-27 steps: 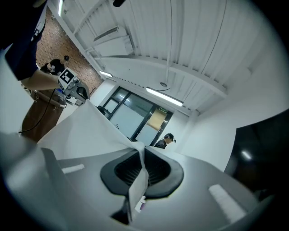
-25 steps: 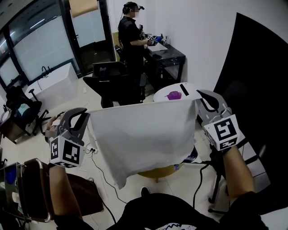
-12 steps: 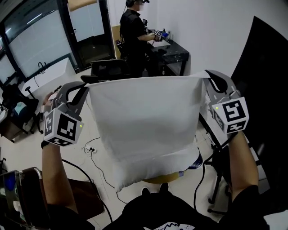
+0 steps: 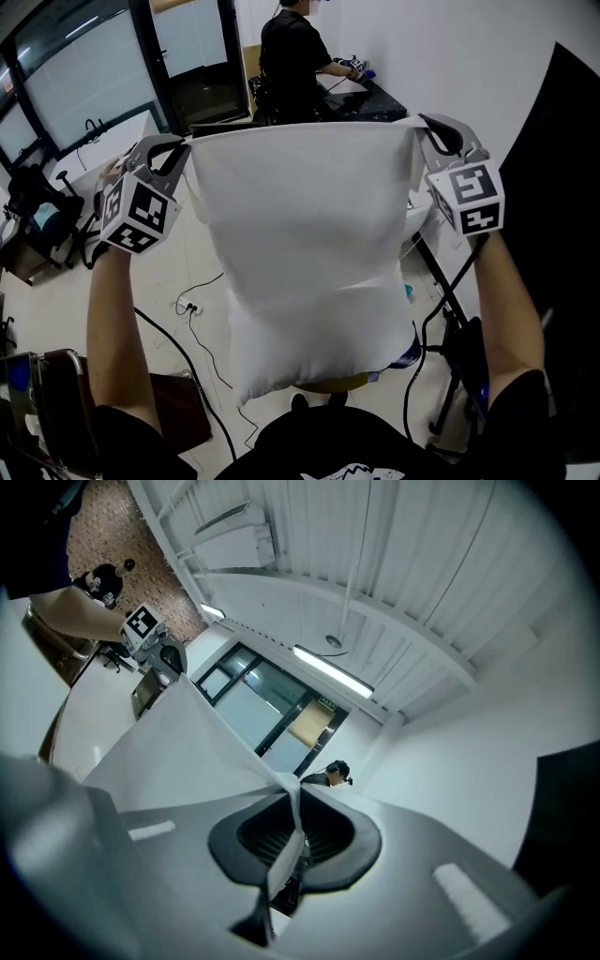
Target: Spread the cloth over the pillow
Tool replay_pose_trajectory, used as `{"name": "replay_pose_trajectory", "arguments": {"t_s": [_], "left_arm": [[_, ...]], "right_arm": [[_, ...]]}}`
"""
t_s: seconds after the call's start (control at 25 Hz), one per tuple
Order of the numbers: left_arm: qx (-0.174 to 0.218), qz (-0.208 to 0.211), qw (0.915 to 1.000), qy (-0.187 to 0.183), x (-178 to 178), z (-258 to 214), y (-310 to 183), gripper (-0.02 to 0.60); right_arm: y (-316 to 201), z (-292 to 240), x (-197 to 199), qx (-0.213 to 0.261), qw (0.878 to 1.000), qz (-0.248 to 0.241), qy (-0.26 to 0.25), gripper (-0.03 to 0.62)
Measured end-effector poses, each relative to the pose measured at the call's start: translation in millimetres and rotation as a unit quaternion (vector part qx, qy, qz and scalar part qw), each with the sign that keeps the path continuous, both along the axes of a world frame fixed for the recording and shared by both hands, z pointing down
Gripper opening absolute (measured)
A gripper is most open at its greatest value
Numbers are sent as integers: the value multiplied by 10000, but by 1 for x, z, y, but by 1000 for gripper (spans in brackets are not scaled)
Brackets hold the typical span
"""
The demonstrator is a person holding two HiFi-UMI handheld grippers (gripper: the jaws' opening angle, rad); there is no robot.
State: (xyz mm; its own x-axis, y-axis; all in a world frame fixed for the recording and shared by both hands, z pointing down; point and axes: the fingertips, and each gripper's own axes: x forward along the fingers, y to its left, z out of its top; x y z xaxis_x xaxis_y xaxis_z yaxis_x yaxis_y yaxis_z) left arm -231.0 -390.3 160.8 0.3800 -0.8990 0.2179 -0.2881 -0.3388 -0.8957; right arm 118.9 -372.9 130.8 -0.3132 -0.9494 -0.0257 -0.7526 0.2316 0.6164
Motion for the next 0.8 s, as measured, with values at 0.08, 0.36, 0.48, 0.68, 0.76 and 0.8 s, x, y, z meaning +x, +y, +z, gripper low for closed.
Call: {"name": "replay_pose_trajectory", "arguments": {"t_s": [0.08,0.36,0.48,0.68,0.76,0.8], "left_arm": [[-3,-40,10000,25,3,-2,-13,1],[-161,-147,9998,-17,12,17,-40,1],[-307,-166,9993,-107,10,39,-38,1],[-514,-194,9985,-45,8,74,-29,1],[-591,-211,9980,22,9,86,-25,1],[-630,-215,9978,58,10,92,-23,1]], "right_arm": [[-15,0,4,-23,10000,59,-51,9],[-51,33,12,-372,9992,79,-141,9],[-50,53,11,-504,9987,14,-87,9],[-44,86,9,-708,9974,-54,-112,10],[-44,97,10,-796,9967,-55,-176,9],[-43,103,12,-849,9961,-49,-226,10]]}}
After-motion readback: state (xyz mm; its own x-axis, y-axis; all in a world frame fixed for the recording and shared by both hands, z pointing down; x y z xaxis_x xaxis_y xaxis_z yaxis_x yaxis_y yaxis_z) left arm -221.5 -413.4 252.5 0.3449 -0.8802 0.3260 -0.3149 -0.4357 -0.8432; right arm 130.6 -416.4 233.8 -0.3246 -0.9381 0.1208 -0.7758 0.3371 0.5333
